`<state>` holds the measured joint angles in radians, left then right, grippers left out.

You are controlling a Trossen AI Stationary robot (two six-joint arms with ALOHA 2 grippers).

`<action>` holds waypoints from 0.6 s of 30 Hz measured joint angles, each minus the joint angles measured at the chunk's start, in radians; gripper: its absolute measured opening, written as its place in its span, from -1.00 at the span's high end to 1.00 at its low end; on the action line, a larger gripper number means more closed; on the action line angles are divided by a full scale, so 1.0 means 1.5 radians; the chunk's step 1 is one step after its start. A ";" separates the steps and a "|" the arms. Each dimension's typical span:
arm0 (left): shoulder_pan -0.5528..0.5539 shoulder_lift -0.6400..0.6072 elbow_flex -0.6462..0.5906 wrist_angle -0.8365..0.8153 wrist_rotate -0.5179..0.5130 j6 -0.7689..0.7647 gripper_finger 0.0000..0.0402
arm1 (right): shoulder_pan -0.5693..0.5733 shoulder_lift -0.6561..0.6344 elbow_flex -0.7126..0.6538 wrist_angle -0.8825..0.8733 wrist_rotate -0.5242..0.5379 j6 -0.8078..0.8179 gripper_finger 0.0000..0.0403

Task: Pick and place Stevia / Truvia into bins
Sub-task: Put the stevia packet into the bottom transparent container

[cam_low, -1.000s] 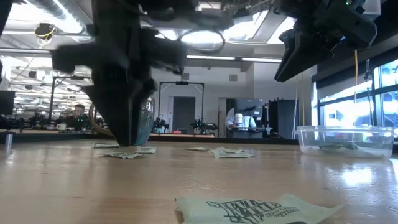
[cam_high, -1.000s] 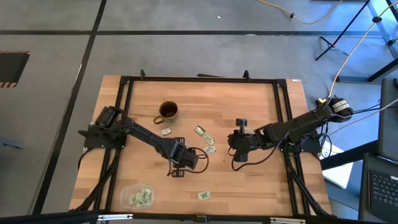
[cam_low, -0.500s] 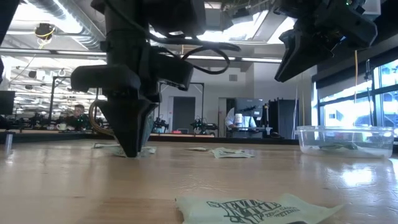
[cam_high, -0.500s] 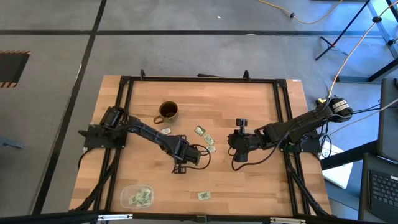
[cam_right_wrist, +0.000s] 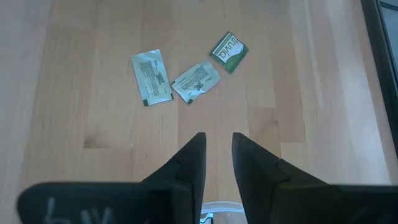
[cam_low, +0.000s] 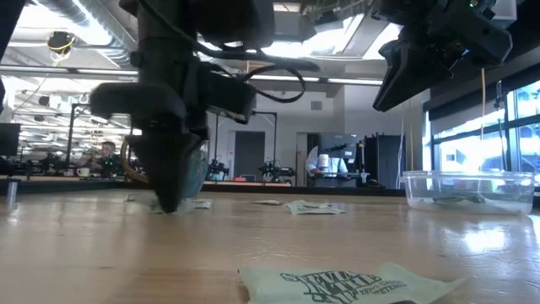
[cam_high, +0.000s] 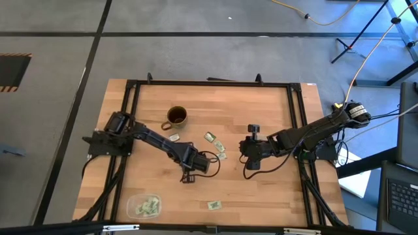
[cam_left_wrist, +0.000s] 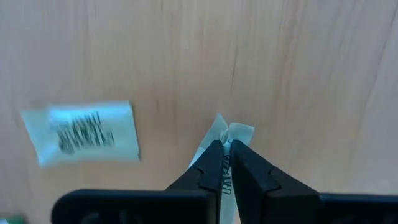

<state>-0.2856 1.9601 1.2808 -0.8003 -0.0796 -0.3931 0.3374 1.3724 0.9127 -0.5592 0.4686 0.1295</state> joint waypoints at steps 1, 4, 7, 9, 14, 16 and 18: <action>-0.001 -0.005 -0.002 -0.005 0.004 -0.010 0.91 | 0.000 0.000 0.000 0.000 0.000 0.000 0.59; -0.005 -0.029 -0.002 -0.012 0.008 -0.032 0.91 | 0.000 0.000 0.000 0.000 0.000 0.000 0.59; -0.014 -0.050 -0.002 -0.020 0.024 -0.038 0.91 | 0.000 0.000 0.000 0.000 0.000 0.000 0.59; -0.025 -0.064 -0.002 -0.021 0.055 -0.049 0.91 | 0.000 0.000 0.000 0.000 0.000 0.000 0.59; -0.061 -0.104 -0.001 -0.020 0.143 -0.148 0.91 | 0.000 0.000 0.000 0.000 0.000 0.000 0.59; -0.086 -0.119 -0.001 -0.020 0.153 -0.202 0.91 | 0.000 0.000 0.000 0.000 0.000 0.000 0.59; -0.119 -0.130 0.000 -0.019 0.152 -0.260 0.91 | 0.000 0.000 0.000 0.001 0.000 0.002 0.59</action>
<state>-0.4648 1.7644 1.2808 -0.8291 0.1484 -0.7832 0.3378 1.3724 0.9127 -0.5579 0.4686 0.1321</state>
